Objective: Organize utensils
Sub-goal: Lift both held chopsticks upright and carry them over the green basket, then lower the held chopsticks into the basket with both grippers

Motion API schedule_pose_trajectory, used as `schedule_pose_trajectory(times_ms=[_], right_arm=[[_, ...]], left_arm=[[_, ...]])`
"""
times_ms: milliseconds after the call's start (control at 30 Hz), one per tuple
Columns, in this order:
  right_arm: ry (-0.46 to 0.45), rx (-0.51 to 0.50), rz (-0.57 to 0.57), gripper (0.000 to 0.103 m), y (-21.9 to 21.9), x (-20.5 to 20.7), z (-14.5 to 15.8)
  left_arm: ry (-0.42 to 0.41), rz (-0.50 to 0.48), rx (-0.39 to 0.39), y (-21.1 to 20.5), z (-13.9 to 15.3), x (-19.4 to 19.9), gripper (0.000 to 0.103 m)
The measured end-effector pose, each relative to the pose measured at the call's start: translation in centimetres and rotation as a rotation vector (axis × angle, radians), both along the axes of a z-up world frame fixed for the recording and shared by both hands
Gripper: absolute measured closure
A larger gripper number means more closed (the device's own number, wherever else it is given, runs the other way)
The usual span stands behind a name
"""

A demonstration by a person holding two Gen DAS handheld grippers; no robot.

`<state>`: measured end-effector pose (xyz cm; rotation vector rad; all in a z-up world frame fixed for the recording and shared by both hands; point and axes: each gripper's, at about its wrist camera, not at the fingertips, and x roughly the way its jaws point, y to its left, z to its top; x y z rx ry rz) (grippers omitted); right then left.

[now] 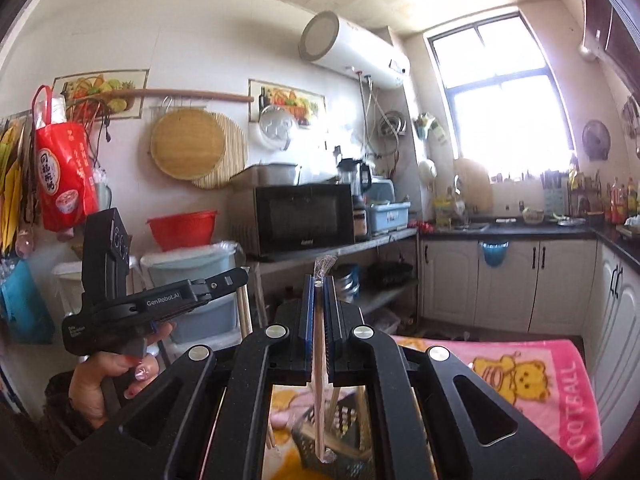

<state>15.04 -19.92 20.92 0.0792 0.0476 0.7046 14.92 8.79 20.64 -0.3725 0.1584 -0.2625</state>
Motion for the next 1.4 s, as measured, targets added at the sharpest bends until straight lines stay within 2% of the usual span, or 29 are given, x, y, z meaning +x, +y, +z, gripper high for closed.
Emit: schedule_pose_trajectory(times_ms=[267,533,900,1400], right_arm=[[-0.042,0.007,-0.066,0.098,-0.3,1.8,0.8],[-0.054,-0.029,-0.151,0.098,-0.1,3.7,-0.7],[0.019,-0.049,-0.194,0.098,0.7,6.2,-4.7],[0.153,-0.071,-0.179,0.098,2.0,8.0,-9.8]], left_arm=[[-0.03,0.06,-0.022,0.3,1.2,2.6,0.1],[-0.037,0.108,0.009,-0.8,-0.5,5.0,0.1],[-0.029,0.109,0.069,-2.8,-5.0,6.4,0.1],[0.068,0.066,0.09,-4.1,-9.7,7.2,0.1]])
